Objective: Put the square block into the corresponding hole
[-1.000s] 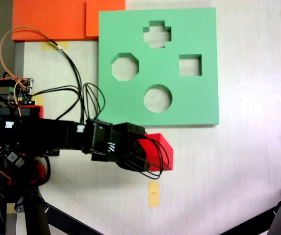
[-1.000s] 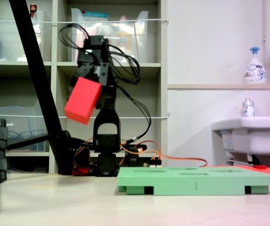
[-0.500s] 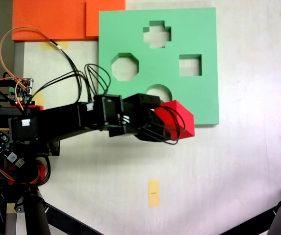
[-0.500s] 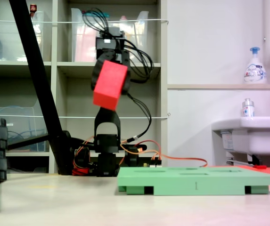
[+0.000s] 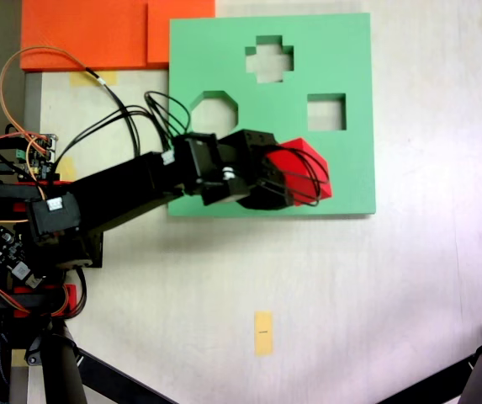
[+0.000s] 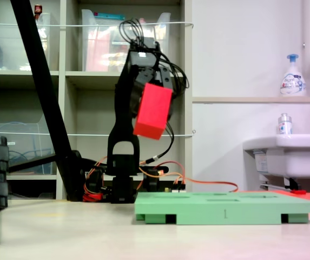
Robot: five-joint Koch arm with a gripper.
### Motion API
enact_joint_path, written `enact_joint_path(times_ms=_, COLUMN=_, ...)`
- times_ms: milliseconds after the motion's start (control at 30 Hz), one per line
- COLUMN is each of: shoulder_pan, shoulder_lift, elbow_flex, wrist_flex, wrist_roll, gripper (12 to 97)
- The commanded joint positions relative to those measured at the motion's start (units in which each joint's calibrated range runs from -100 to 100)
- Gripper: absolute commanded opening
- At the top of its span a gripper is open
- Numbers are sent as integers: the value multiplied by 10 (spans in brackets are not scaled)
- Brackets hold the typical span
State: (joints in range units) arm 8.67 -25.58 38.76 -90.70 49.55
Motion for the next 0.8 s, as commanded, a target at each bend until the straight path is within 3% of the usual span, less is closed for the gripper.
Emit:
enact_joint_path(times_ms=0, shoulder_pan=9, shoulder_lift=2, elbow_flex=42, wrist_flex=11, wrist_roll=4, gripper=216)
enact_joint_path(times_ms=767, shoulder_pan=25, shoulder_lift=145, elbow_flex=140, wrist_flex=119, wrist_roll=101, gripper=262)
